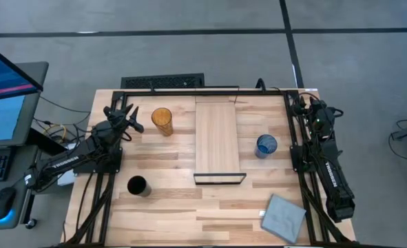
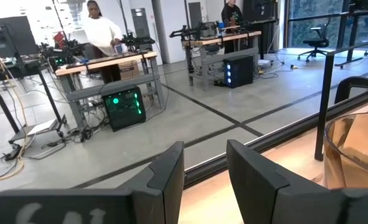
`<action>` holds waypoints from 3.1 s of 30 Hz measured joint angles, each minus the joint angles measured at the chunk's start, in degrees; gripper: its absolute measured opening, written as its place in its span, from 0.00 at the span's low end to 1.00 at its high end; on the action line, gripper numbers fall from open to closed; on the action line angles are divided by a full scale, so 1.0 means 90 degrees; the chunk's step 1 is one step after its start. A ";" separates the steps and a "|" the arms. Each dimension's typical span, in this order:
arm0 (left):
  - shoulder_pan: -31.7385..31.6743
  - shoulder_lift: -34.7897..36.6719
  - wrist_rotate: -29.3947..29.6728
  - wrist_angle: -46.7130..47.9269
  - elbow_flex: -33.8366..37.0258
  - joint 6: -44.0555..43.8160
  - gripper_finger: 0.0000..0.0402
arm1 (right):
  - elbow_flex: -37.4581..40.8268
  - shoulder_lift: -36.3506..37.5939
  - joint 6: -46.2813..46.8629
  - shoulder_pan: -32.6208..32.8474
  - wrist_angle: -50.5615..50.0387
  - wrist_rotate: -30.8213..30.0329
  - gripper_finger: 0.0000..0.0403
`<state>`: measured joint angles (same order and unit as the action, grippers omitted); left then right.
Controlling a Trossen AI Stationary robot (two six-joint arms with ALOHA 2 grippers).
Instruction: Stack small to large cups/mugs on shelf
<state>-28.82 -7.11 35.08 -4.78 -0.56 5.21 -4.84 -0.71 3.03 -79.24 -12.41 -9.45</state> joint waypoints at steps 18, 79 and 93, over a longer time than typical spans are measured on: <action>0.0000 -0.0001 -0.0003 0.0000 -0.0002 -0.0325 0.28 | 0.0000 -0.0001 0.0000 0.0002 0.0000 0.0000 0.53; 0.0002 -0.0119 -0.1010 0.0715 -0.1691 -0.0077 0.59 | 0.0000 0.0000 -0.0002 0.0002 0.0048 -0.0002 0.53; 0.0002 -0.3228 -0.2549 0.3290 -0.4744 -0.0400 0.59 | 0.0000 0.0000 0.0000 0.0002 0.0049 -0.0002 0.53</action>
<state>-28.80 -36.17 12.14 24.83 -43.25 1.61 -4.84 -0.71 3.03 -79.22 -11.97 -9.47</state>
